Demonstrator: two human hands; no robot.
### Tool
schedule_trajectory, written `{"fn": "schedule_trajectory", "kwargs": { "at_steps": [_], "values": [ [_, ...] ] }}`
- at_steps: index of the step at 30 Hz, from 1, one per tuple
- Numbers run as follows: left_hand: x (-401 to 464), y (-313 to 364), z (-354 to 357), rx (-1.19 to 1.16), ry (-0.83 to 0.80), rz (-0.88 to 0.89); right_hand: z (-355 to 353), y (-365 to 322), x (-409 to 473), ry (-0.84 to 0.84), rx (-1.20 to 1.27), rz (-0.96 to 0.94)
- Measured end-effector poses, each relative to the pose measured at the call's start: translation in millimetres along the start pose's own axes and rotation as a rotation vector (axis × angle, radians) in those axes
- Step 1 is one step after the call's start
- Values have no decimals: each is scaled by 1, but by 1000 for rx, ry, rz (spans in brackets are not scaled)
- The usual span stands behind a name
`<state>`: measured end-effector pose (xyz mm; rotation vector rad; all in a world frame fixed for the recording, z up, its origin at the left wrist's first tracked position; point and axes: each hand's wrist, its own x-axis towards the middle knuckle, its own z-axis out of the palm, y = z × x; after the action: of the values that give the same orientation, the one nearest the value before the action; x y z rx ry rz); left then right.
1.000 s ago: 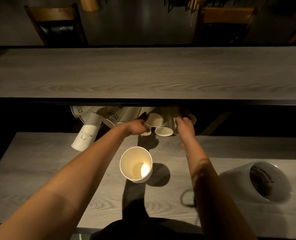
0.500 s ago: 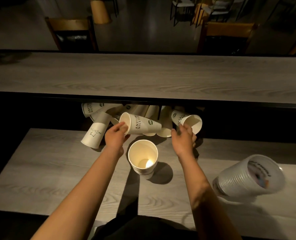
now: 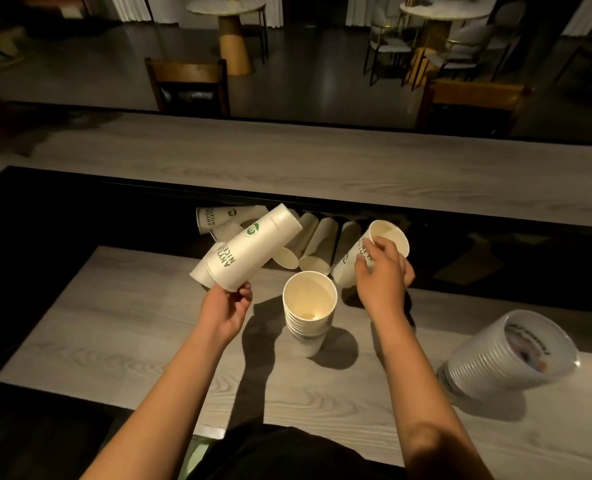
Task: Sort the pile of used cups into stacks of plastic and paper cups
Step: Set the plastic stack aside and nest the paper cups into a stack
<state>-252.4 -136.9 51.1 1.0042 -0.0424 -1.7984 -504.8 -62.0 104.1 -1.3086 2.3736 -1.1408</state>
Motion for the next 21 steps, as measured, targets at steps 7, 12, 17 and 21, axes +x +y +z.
{"fn": "schedule_trajectory", "kwargs": {
  "at_steps": [7, 12, 17, 21],
  "values": [
    [-28, 27, 3, 139, -214, 94, -11, -12, -3, -49, 126, -3],
    [-53, 58, 22, 535, -232, 338, -19, -14, 1, -62, 170, -61],
    [-79, 73, 49, 688, -301, 474, -29, -21, -2, -49, 188, -95],
    [-96, 65, 76, 879, -254, 612, -40, -33, -5, -48, 162, -88]
  ]
}}
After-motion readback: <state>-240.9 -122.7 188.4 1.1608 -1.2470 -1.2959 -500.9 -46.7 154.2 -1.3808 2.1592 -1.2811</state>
